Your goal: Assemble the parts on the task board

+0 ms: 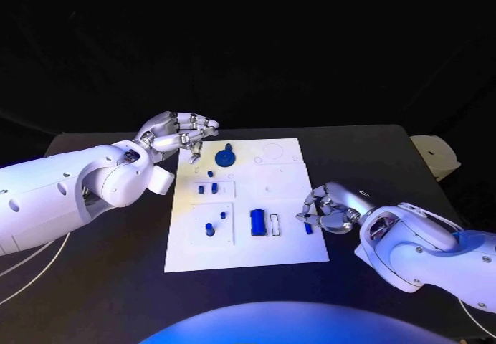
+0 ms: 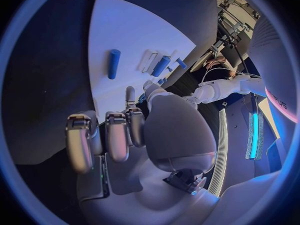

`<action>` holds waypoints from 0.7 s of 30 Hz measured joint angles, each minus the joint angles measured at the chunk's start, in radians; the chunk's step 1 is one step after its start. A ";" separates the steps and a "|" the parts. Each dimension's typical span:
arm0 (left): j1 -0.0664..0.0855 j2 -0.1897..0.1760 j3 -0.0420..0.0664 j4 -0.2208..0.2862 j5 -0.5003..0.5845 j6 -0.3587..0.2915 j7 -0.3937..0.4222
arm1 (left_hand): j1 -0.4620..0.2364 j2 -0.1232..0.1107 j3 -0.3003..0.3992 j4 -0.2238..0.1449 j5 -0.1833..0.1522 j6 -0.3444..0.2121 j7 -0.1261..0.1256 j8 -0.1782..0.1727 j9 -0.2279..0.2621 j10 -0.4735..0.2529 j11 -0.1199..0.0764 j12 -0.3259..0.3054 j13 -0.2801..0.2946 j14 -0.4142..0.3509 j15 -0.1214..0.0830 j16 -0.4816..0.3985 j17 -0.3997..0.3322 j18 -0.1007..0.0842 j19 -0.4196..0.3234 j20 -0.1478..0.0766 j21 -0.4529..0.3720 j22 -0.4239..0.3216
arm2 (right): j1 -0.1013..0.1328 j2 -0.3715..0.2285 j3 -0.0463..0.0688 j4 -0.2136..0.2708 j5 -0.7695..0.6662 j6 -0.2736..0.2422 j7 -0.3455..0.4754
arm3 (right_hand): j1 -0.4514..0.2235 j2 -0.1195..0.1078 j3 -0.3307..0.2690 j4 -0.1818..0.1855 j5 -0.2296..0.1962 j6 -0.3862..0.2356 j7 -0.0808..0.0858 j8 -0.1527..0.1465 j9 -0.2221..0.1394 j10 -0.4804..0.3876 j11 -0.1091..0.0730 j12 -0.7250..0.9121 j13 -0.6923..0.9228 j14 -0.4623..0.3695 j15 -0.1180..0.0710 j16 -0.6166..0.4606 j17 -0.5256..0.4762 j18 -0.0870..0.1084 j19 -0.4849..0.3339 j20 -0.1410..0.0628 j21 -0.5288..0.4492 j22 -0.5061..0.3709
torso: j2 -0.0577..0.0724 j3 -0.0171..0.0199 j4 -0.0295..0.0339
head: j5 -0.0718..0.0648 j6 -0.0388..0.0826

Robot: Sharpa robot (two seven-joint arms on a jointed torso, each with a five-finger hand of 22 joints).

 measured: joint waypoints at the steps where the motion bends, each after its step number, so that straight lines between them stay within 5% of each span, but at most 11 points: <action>1: 0.000 0.000 0.000 0.001 0.000 0.000 0.000 | 0.000 0.000 0.000 0.000 0.000 0.000 0.000 0.000 0.000 0.000 0.000 0.000 0.000 0.000 0.000 0.000 0.000 0.000 0.000 0.000 0.000 0.000 | -0.001 -0.007 0.000 0.000 -0.005 0.000 0.000 | 0.000 0.000 0.000 0.000 0.000 0.000 0.000 0.000 -0.001 -0.001 0.001 0.000 0.000 -0.002 0.002 0.000 0.000 0.000 0.000 0.000 0.000 0.000 | 0.000 0.0000 0.0000 | -0.001 0.000; 21: 0.000 -0.005 0.000 0.006 0.000 0.000 0.002 | 0.000 0.000 -0.003 0.003 0.000 0.000 0.000 0.005 0.001 -0.004 0.004 0.000 0.000 0.000 0.000 0.000 0.000 0.000 0.000 0.000 0.000 -0.001 | -0.039 0.015 -0.002 -0.064 -0.126 0.032 -0.044 | -0.029 -0.016 -0.037 0.008 -0.048 0.014 0.008 -0.013 -0.008 0.002 0.005 -0.010 0.000 -0.003 0.003 0.000 0.000 0.000 0.000 0.007 0.000 0.000 | 0.001 -0.0007 0.0048 | -0.001 0.001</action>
